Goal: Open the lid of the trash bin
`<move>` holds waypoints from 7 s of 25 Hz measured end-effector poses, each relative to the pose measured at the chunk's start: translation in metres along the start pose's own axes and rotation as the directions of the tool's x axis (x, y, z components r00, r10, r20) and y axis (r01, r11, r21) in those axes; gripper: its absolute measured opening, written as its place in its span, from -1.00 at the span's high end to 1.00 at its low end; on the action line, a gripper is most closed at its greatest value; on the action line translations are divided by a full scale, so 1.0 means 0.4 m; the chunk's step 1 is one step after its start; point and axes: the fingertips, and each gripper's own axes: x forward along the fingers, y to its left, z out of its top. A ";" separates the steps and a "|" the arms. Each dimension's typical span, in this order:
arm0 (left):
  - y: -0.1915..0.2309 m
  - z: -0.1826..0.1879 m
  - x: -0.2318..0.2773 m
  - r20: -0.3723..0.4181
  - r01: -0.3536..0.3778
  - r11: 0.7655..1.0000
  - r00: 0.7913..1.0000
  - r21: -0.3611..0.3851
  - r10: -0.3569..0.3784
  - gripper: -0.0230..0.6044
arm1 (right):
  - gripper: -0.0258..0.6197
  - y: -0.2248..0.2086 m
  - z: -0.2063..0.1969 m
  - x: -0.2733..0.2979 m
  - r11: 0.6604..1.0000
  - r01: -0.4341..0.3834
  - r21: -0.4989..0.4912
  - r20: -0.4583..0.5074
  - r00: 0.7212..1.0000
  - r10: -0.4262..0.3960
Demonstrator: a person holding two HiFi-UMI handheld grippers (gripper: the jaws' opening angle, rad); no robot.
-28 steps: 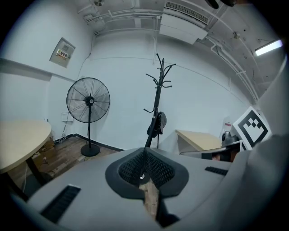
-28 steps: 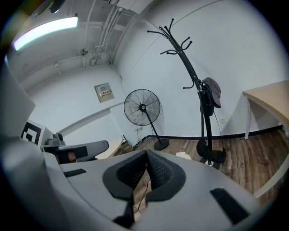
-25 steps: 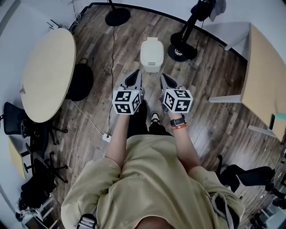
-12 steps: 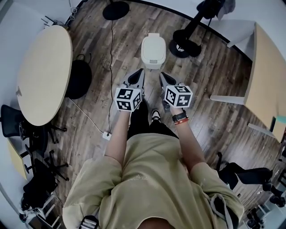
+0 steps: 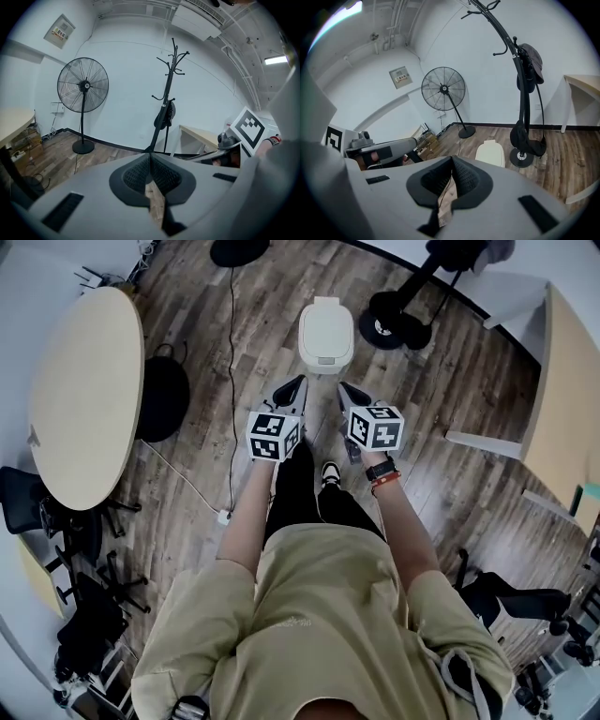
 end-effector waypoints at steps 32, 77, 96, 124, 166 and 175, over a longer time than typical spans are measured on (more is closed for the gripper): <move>0.286 -0.272 0.427 -0.085 0.108 0.991 0.990 -0.082 -0.115 0.85 | 0.87 -0.293 -0.208 0.501 0.990 0.095 0.102 -0.210 0.975 -0.072; 0.500 -0.623 0.815 -0.151 0.202 0.979 0.968 -0.023 -0.203 0.85 | 0.87 -0.640 -0.488 0.950 0.994 0.110 0.023 -0.240 0.965 -0.102; 0.523 -0.688 0.878 -0.188 0.177 0.983 0.965 -0.051 -0.184 0.85 | 0.87 -0.688 -0.522 1.017 0.995 0.093 0.017 -0.258 0.962 -0.086; 0.568 -0.707 0.851 -0.198 0.110 0.992 0.973 -0.055 -0.119 0.85 | 0.87 -0.686 -0.534 1.016 0.997 0.074 -0.034 -0.334 0.939 -0.081; 0.358 -0.305 0.447 -0.179 -0.001 0.999 0.984 -0.042 -0.006 0.85 | 0.87 -0.405 -0.158 0.544 0.991 0.127 -0.042 -0.181 0.975 -0.133; 0.235 -0.163 0.263 -0.134 -0.023 0.999 0.991 -0.045 0.017 0.85 | 0.87 -0.274 -0.031 0.323 0.991 0.132 -0.013 -0.077 0.988 -0.133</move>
